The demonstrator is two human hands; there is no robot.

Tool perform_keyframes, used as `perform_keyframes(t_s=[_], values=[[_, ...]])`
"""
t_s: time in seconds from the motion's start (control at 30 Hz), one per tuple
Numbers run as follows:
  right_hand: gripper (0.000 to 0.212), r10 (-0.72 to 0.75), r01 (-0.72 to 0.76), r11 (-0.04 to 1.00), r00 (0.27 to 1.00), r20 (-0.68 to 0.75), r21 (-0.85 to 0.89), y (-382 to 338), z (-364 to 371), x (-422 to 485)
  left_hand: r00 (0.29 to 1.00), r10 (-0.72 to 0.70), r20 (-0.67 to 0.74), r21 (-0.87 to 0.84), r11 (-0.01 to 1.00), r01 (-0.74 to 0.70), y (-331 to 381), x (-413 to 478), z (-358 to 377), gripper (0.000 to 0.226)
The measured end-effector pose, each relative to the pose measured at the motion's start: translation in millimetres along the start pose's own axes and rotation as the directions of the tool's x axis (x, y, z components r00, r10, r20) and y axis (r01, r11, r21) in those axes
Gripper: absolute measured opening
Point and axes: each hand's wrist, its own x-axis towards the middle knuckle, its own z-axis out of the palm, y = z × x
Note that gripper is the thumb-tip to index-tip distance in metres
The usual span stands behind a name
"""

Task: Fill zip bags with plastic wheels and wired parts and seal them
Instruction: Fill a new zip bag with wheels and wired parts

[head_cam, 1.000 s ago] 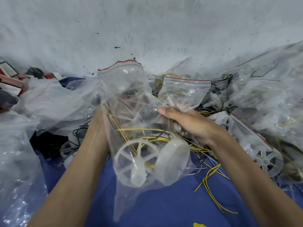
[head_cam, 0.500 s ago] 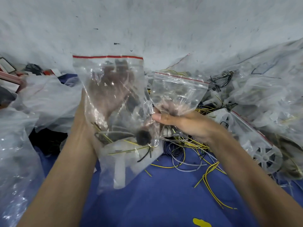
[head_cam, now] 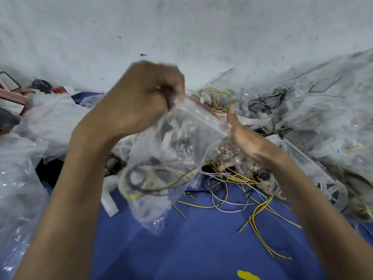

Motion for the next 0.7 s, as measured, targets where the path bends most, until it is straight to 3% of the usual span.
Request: perform_keyframes(t_s=[0.07, 0.1, 0.13, 0.2, 0.33, 0.47, 0.5, 0.57, 0.6, 0.7], values=[[0.076, 0.029, -0.024, 0.978, 0.999, -0.024, 0.209, 1, -11, 1, 0.954, -0.114, 0.278, 0.17, 0.983, 0.068, -4, -4, 11, 0.034], [0.059, 0.011, 0.002, 0.948, 0.999, -0.04, 0.319, 3, -15, 2, 0.929, -0.159, 0.334, 0.216, 0.972, 0.089, -8, -4, 16, 0.034], [0.046, -0.012, 0.032, 0.901, 0.999, -0.049, 0.433, 7, -19, 3, 0.92, -0.174, 0.35, 0.229, 0.969, 0.096, -12, -4, 20, 0.031], [0.041, -0.063, 0.084, 0.833, 0.996, -0.058, 0.547, 10, -25, 5, 0.923, -0.185, 0.336, 0.224, 0.968, 0.112, -15, -4, 25, 0.026], [0.066, -0.026, 0.072, 0.817, 0.996, -0.087, 0.572, 11, -29, 5, 0.935, -0.139, 0.325, 0.278, 0.96, 0.047, -21, -5, 29, 0.018], [0.021, -0.048, 0.108, 0.86, 0.99, -0.132, 0.498, 0, -26, -1, 0.937, -0.122, 0.328, 0.315, 0.949, 0.013, -24, -2, 40, 0.021], [0.027, -0.049, 0.118, 0.88, 0.986, -0.158, 0.46, -4, -24, -3, 0.94, -0.1, 0.326, 0.307, 0.952, -0.005, -23, -1, 44, 0.02], [0.07, -0.02, 0.103, 0.92, 0.976, -0.217, 0.378, -10, -20, -8, 0.944, -0.045, 0.325, 0.28, 0.959, -0.05, -23, 0, 50, 0.014], [0.082, -0.017, 0.094, 0.937, 0.974, -0.226, 0.337, -14, -18, -9, 0.949, -0.021, 0.314, 0.266, 0.962, -0.066, -23, 0, 53, 0.012], [0.072, -0.05, 0.094, 0.967, 0.982, -0.183, 0.236, -24, -13, -14, 0.958, 0.012, 0.285, 0.21, 0.975, -0.075, -21, 1, 52, 0.013]])
